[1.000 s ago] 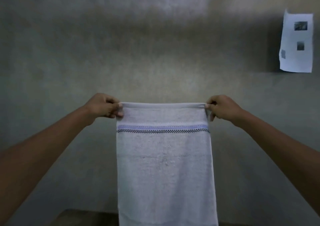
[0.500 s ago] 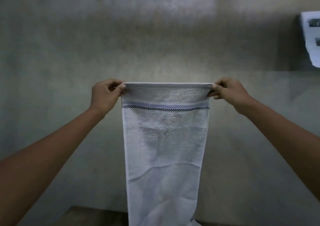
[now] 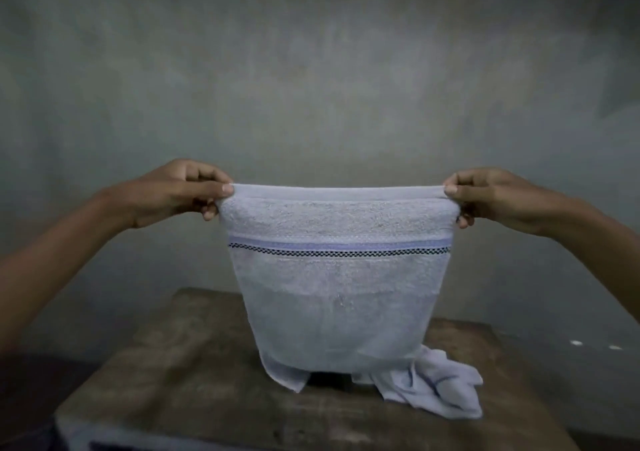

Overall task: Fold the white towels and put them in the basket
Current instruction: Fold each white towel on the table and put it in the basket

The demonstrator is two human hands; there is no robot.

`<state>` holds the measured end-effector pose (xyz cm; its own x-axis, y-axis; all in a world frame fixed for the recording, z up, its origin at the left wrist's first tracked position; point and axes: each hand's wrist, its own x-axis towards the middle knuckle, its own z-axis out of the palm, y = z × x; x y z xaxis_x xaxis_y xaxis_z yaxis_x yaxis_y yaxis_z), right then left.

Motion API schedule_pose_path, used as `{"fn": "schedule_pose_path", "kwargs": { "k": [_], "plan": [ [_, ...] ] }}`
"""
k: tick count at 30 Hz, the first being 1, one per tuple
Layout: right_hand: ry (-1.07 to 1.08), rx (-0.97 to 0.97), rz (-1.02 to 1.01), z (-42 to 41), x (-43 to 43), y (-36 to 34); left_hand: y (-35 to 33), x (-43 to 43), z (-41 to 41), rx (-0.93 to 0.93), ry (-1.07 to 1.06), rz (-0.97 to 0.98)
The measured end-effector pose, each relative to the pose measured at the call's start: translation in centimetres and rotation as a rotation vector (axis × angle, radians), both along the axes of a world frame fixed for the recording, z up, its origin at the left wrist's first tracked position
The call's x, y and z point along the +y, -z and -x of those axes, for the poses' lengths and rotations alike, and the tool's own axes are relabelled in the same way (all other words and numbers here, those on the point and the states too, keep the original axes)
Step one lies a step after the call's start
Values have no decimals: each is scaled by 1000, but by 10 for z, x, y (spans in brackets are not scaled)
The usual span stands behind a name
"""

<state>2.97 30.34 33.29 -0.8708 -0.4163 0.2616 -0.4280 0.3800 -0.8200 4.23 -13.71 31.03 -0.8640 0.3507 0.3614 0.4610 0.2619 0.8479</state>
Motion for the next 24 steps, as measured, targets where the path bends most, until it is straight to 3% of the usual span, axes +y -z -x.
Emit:
{"fn": "schedule_pose_path", "kwargs": {
  "k": [10,16,19,24],
  "plan": [
    [123,-200,-79,6,9,166,157,21,3,-255,-91,145],
    [214,-263,-339,4,9,270,270,31,15,-383,-127,252],
    [242,-312,-361,8,6,307,309,35,27,-385,-188,290],
    [321,-194,-343,39,4,341,349,46,59,-333,-360,349]
  ]
}}
